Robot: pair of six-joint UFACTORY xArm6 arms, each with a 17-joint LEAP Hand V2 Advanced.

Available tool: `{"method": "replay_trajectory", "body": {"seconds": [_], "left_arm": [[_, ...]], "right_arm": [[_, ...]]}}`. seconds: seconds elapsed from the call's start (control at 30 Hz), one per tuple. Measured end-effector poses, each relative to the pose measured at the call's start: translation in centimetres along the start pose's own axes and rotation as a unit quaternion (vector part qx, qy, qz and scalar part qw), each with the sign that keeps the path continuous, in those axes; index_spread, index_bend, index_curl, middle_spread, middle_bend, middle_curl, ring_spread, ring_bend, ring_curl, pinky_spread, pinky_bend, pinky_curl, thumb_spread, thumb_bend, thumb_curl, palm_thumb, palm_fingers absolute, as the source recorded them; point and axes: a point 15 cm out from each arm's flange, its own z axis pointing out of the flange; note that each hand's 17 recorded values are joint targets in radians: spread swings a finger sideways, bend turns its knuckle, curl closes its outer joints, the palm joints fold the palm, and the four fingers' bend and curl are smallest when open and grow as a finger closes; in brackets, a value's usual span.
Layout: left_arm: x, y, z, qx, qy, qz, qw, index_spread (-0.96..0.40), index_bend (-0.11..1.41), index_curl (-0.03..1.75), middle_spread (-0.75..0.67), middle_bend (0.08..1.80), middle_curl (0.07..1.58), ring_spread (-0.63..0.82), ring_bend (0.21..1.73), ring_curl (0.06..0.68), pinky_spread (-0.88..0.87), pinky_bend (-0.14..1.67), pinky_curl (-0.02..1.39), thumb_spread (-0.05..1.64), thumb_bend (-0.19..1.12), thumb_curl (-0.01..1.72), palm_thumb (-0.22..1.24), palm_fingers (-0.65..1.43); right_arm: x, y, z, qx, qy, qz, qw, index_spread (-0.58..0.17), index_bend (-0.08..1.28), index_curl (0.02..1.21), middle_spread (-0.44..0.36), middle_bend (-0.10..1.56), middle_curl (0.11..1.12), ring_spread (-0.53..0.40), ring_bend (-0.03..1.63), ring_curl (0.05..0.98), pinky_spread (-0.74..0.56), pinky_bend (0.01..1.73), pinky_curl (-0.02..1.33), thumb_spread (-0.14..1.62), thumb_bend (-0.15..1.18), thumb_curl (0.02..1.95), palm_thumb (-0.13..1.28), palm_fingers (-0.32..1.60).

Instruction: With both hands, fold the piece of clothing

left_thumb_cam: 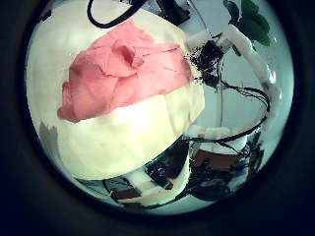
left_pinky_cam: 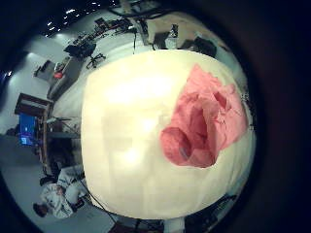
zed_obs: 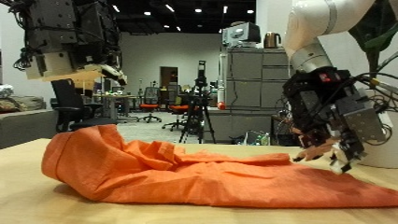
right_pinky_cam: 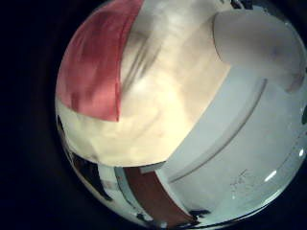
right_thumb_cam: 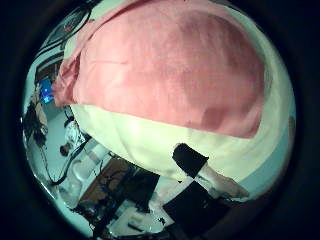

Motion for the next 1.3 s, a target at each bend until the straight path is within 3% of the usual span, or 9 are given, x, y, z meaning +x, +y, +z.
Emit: {"method": "replay_trajectory", "body": {"seconds": [0.3, 0.53, 0.67, 0.77, 0.83, 0.97, 1.03, 1.3], "left_arm": [[0.3, 0.2, 0.2, -0.002, 0.001, 0.002, 1.0, 0.03, 0.16, 0.28, 0.34, 0.18, 0.25, 0.57, 0.41, 0.224, 0.56, 0.24, 0.32, 0.9, -0.03, 0.3, 0.05, -0.04], [0.3, 0.4, -0.2, -0.001, 0.0, 0.001, 1.0, 0.03, 0.16, 0.28, 0.34, 0.18, 0.25, 0.57, 0.4, 0.225, 0.56, 0.24, 0.32, 0.9, -0.03, 0.3, 0.05, -0.04], [0.3, 0.3, -0.7, 0.003, -0.003, 0.001, 1.0, 0.03, 0.16, 0.28, 0.34, 0.18, 0.25, 0.57, 0.4, 0.225, 0.56, 0.24, 0.32, 0.9, -0.03, 0.3, 0.05, -0.04], [0.2, 0.2, -1.0, 0.005, -0.004, 0.001, 1.0, 0.03, 0.16, 0.28, 0.34, 0.18, 0.25, 0.57, 0.41, 0.225, 0.56, 0.24, 0.32, 0.9, -0.03, 0.3, 0.05, -0.03], [0.2, 0.3, -1.1, 0.005, -0.004, 0.001, 1.0, 0.03, 0.16, 0.28, 0.34, 0.18, 0.25, 0.57, 0.41, 0.224, 0.56, 0.24, 0.32, 0.9, -0.03, 0.3, 0.05, -0.03], [0.0, 0.4, -1.3, 0.007, -0.005, -0.002, 1.0, 0.03, 0.16, 0.28, 0.34, 0.18, 0.26, 0.57, 0.41, 0.224, 0.56, 0.24, 0.32, 0.9, -0.03, 0.3, 0.05, -0.03], [0.2, 0.4, -1.3, 0.006, -0.005, -0.001, 1.0, 0.03, 0.16, 0.28, 0.34, 0.18, 0.26, 0.57, 0.4, 0.223, 0.56, 0.24, 0.32, 0.9, -0.03, 0.3, 0.05, -0.03], [0.0, 0.7, -1.3, 0.006, -0.004, -0.002, 1.0, 0.03, 0.16, 0.28, 0.34, 0.18, 0.26, 0.57, 0.41, 0.225, 0.56, 0.23, 0.32, 0.89, -0.03, 0.3, 0.05, -0.03]], "right_arm": [[-0.4, -1.0, 1.3, -0.006, -0.001, -0.002, 1.0, -0.272, 0.15, 0.31, -0.035, 0.23, 0.36, 0.054, 0.34, 0.271, 0.17, 0.28, 0.29, 0.92, -0.03, 0.31, 0.6, 0.17], [-1.0, -1.2, 1.7, -0.011, 0.002, -0.009, 1.0, -0.269, 0.17, 0.3, -0.11, 0.3, 0.38, -0.04, 0.42, 0.277, 0.11, 0.22, 0.27, 0.91, -0.02, 0.32, 0.65, 0.33], [-0.7, -1.9, 1.3, 0.008, 0.005, -0.008, 1.0, -0.311, 0.19, 0.31, -0.18, 0.43, 0.42, -0.196, 0.58, 0.305, -0.04, 0.19, 0.24, 0.89, -0.01, 0.34, 0.73, 0.66], [-0.6, -1.9, 1.1, 0.011, 0.006, -0.008, 1.0, -0.351, 0.2, 0.33, -0.233, 0.48, 0.45, -0.288, 0.66, 0.344, -0.16, 0.22, 0.25, 0.88, -0.02, 0.34, 0.76, 0.77], [-0.6, -1.8, 1.1, 0.01, 0.01, -0.011, 1.0, -0.399, 0.22, 0.34, -0.271, 0.53, 0.48, -0.347, 0.73, 0.356, -0.32, 0.3, 0.24, 0.87, -0.02, 0.35, 0.79, 1.06], [-0.5, -1.8, 0.8, 0.007, 0.027, -0.017, 0.999, -0.44, 0.32, 0.43, -0.305, 0.62, 0.54, -0.362, 0.83, 0.425, -0.52, 0.47, 0.3, 0.85, -0.02, 0.36, 0.82, 1.29], [-0.4, -1.8, 0.7, 0.007, 0.032, -0.02, 0.999, -0.44, 0.46, 0.49, -0.293, 0.73, 0.58, -0.335, 0.89, 0.458, -0.61, 0.59, 0.34, 0.84, -0.02, 0.36, 0.84, 1.41], [-0.2, -0.7, -1.3, 0.017, 0.036, -0.02, 0.999, -0.357, 0.81, 0.68, -0.215, 1.0, 0.7, -0.271, 1.1, 0.546, -0.59, 0.88, 0.47, 0.84, -0.01, 0.38, 0.94, 1.37]]}}
